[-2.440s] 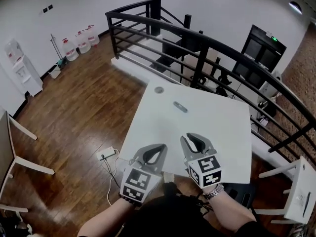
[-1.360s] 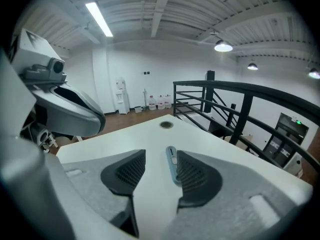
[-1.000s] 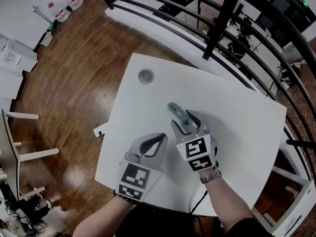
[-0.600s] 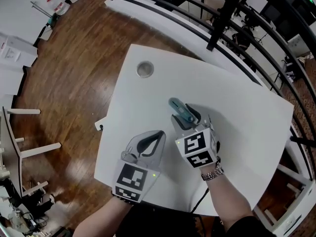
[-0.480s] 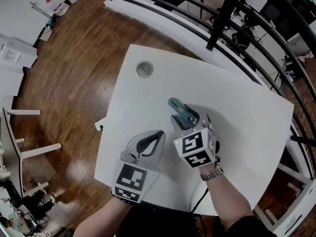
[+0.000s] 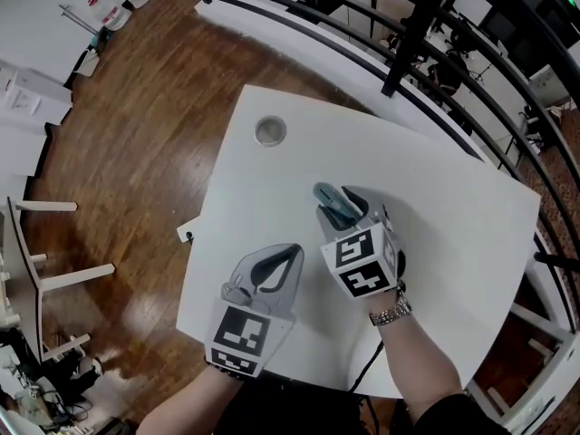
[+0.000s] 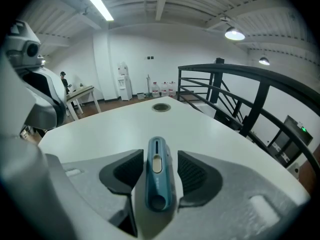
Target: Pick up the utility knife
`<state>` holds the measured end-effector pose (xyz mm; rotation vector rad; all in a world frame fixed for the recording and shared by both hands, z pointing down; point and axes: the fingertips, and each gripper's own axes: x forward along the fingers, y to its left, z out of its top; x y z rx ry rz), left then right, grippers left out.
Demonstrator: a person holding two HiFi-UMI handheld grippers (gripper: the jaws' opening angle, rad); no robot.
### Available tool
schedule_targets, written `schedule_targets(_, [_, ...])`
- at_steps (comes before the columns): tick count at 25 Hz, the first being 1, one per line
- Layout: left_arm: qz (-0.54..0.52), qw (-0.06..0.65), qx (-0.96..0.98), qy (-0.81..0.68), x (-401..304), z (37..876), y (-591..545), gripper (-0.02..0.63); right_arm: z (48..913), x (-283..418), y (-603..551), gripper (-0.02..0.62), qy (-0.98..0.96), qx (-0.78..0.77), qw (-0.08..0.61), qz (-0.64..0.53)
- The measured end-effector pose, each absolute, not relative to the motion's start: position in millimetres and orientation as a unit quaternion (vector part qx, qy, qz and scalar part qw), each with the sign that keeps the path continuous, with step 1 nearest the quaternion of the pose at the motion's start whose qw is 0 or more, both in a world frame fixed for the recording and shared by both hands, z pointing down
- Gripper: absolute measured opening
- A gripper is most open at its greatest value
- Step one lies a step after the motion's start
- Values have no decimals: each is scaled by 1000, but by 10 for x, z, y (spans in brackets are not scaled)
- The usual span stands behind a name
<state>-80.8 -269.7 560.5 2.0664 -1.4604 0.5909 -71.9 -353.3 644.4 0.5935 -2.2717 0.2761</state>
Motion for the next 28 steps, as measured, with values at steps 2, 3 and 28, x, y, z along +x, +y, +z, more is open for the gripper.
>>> schedule_targets(2, [219,269,764,-545,-833,5610,-2714,17,6462,-732,-3553,204,-889,228,382,112])
schedule_targets(3, [219,270,762,-546,-848,5616,-2723,17,6463,-735,-3561,202,-889,227,382,112])
schedule_targets(28, [206,238,786,-533,-773,5189,-2545,17,5879,-613,-3216,129,-890,254,367,93])
